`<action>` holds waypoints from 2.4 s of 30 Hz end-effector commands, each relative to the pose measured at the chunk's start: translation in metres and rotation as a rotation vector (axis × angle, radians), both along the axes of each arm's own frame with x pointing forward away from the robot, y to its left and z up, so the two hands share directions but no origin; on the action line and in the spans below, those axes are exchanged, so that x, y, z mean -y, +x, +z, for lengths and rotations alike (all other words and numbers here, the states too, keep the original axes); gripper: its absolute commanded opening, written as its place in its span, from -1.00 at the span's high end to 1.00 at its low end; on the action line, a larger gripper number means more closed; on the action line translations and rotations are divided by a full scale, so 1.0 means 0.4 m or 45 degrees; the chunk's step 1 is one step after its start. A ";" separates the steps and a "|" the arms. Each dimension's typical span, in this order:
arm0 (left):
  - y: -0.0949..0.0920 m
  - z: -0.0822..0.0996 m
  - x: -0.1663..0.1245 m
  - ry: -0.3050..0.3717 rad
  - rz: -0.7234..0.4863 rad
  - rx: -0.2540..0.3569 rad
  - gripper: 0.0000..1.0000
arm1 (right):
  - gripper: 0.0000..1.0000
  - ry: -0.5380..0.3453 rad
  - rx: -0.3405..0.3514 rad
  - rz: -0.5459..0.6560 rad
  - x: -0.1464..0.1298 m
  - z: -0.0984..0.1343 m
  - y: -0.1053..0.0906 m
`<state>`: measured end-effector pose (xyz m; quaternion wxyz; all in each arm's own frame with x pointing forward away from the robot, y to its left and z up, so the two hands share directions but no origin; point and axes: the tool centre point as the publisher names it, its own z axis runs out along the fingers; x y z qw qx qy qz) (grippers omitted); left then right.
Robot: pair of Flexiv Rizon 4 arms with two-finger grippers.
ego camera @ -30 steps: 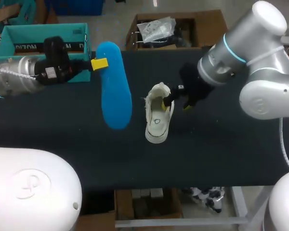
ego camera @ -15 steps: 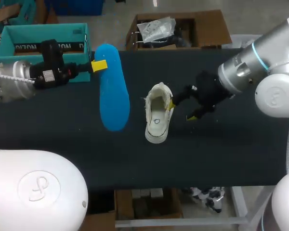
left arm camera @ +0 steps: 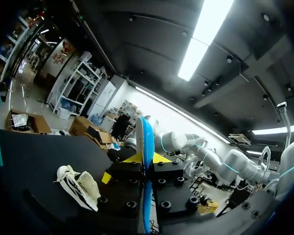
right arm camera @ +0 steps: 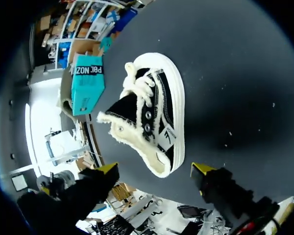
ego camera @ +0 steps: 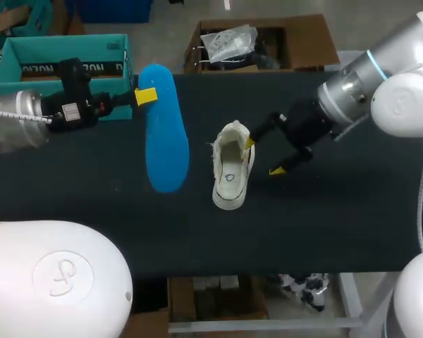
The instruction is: Open the shoe tongue, take the insole out of the shoe, put the insole back into the shoe, and pack the shoe into the shoebox
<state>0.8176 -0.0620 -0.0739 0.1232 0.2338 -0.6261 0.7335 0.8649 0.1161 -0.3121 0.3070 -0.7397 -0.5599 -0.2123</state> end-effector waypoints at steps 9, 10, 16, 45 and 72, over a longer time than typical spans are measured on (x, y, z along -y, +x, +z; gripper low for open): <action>-0.007 0.005 0.004 0.029 0.060 -0.012 1.00 | -1.00 0.002 -0.420 -0.166 0.007 0.015 0.012; -0.007 0.005 0.004 0.029 0.060 -0.012 1.00 | -1.00 0.002 -0.420 -0.166 0.007 0.015 0.012; -0.007 0.005 0.004 0.029 0.060 -0.012 1.00 | -1.00 0.002 -0.420 -0.166 0.007 0.015 0.012; -0.007 0.005 0.004 0.029 0.060 -0.012 1.00 | -1.00 0.242 -1.174 -0.611 -0.009 0.050 -0.019; -0.011 -0.134 0.181 -0.112 -0.094 0.627 1.00 | -1.00 0.468 -1.500 -0.691 -0.124 0.088 -0.105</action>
